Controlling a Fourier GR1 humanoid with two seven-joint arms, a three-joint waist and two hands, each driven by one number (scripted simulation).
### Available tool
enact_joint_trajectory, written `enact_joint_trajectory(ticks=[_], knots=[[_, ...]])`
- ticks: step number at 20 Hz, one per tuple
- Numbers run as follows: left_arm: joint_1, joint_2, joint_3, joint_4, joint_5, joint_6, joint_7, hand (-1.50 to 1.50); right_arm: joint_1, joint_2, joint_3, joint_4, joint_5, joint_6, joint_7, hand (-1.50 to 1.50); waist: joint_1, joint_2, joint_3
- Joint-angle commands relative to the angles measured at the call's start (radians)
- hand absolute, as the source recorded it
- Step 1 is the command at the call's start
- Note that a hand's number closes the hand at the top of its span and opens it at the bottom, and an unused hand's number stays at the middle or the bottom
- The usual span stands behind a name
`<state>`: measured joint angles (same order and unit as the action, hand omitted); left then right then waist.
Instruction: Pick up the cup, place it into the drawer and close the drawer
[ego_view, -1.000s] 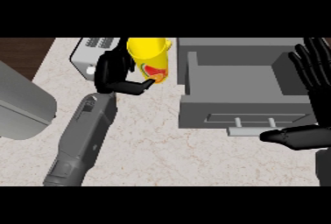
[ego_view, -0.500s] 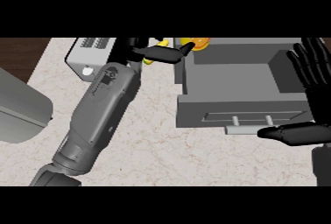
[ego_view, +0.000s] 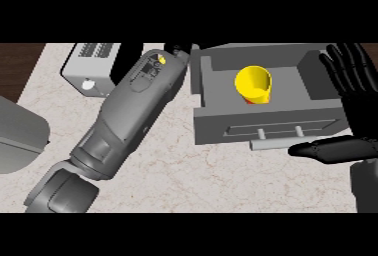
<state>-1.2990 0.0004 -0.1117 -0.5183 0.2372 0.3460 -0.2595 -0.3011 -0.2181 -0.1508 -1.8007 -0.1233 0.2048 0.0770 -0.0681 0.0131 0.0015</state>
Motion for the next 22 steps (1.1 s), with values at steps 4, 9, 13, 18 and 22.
enact_joint_trajectory(ticks=[4, 9, 13, 18, 22], knots=[[-0.028, 0.0, -0.136, 0.176, 0.053, -0.018, 0.021, 1.5, -0.036, 0.022, 0.033, 0.019, 0.017, -0.003, -0.02, -1.5, -0.062, 0.019, 0.001], [-0.041, 0.0, -0.209, 0.225, 0.066, -0.082, 0.088, 1.5, -0.06, 0.022, 0.059, 0.036, 0.018, 0.02, -0.027, -1.5, -0.093, 0.028, 0.001], [0.003, 0.0, -0.262, 0.224, 0.073, -0.085, 0.041, -1.5, -0.091, 0.018, 0.046, 0.049, -0.005, 0.027, -0.029, -1.5, -0.124, 0.039, 0.001], [0.066, 0.0, -0.236, 0.173, 0.173, -0.064, -0.047, -1.5, -0.113, 0.032, 0.095, 0.048, -0.07, 0.097, -0.011, -1.5, -0.146, 0.048, 0.0], [0.041, 0.0, -0.195, 0.123, 0.261, -0.099, -0.099, -1.5, -0.135, 0.025, 0.156, 0.041, -0.149, 0.21, 0.003, 1.5, -0.141, 0.043, -0.001]])
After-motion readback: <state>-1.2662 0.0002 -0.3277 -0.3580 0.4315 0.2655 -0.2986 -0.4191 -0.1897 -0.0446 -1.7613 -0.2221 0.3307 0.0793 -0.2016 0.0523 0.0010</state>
